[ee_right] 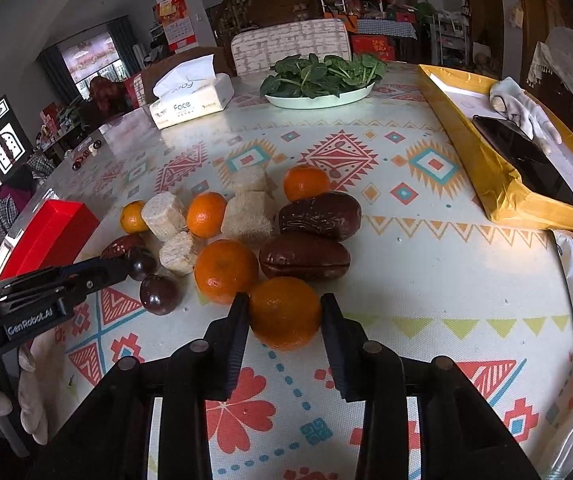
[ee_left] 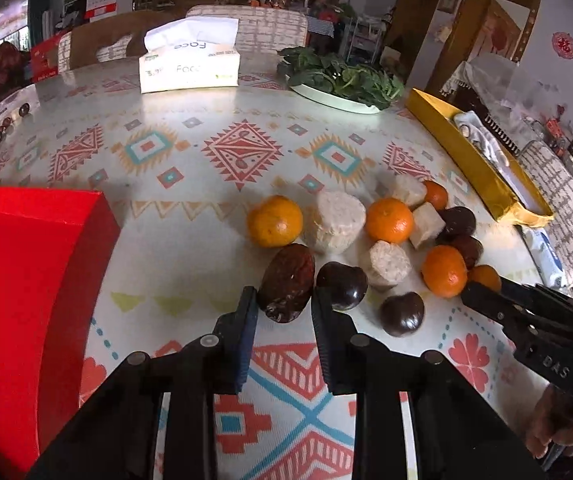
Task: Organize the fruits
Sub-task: 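Grasp a red date with the left gripper while the right gripper grasps an orange, then carry the date and orange to the red tray, opening the left gripper over it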
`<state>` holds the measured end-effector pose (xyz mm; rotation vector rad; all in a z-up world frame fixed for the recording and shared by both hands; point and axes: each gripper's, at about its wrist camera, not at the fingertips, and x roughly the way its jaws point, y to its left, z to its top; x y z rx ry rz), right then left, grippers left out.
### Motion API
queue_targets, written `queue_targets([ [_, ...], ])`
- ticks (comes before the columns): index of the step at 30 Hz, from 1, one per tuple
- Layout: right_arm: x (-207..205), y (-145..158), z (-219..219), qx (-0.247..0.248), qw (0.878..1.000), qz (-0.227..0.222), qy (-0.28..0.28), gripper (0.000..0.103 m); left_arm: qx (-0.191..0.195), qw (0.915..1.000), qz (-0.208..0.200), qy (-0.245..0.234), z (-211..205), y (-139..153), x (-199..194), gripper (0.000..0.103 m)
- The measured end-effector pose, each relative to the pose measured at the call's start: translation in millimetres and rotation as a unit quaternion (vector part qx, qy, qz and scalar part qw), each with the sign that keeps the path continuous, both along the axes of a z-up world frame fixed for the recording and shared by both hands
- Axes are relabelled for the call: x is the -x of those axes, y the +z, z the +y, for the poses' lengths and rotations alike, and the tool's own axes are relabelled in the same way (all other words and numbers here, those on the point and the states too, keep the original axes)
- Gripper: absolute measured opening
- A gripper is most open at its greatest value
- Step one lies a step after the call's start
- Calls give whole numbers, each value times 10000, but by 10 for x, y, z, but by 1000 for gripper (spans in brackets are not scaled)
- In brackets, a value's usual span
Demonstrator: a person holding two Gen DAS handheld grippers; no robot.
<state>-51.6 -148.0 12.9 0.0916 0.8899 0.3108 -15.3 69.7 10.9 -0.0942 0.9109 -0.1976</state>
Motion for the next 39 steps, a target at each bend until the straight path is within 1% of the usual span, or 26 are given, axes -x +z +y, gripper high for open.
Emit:
queue_targets([
  [1,0,-2,3,1,10000,-3,6,40,-59,10000,-14,29,-8,2,-9,33],
  [2,-1,-5,3,-3,10000,-4,14,40,-104,9999,-39,107,-2,5,-19,40],
  [4,-4,-8,1,-18,10000,-7,24,40,19,9998,-47,188,42,0,-44,40],
  [5,-8,-9,-1,-27,10000,-7,28,40,61,9998,-40,184,54,2,-49,31],
  [6,-12,-10,-2,-41,10000,-7,34,40,120,9998,-28,170,64,2,-48,28],
  [9,-21,-14,-15,-119,9999,-1,54,39,217,9994,-80,260,110,25,7,26],
  [12,-20,-12,-22,-173,9998,-7,59,39,461,9981,-208,359,192,102,147,26],
  [16,-2,7,-67,-280,9996,-82,-1,39,859,9933,-527,562,419,307,497,26],
  [18,29,31,-84,-278,9995,-167,-65,38,949,9909,-678,670,545,395,662,26],
  [20,74,72,-73,-184,9992,-330,-107,38,977,9885,-824,807,732,491,843,26],
  [22,149,152,-23,68,9981,-594,-131,38,934,9863,-934,986,922,563,993,26],
  [23,211,222,1,79,9973,-723,-111,38,843,9852,-981,1121,1038,594,1063,26],
  [26,393,456,78,-104,9953,-962,46,38,665,9811,-1051,1480,1332,628,1179,26],
  [29,539,767,254,-508,9917,-1103,435,38,602,9748,-1045,1875,1639,605,1235,26],
  [31,595,966,479,-702,9873,-1175,803,38,602,9705,-1042,2088,1805,593,1261,26],
  [33,566,1100,784,-1009,9809,-1006,1326,38,521,9659,-1062,2302,1969,583,1277,26],
  [34,554,1136,913,-1112,9779,-923,1510,38,458,9641,-1065,2387,2021,577,1283,26],
  [36,495,1153,1331,-1275,9696,-641,1990,38,297,9595,-1061,2595,2155,546,1291,26],
  [38,458,1070,1710,-1343,9613,-335,2381,38,155,9567,-993,2732,2268,488,1285,26],
  [39,455,971,1961,-1232,9583,-195,2571,38,111,9559,-942,2780,2313,446,1273,26],
])
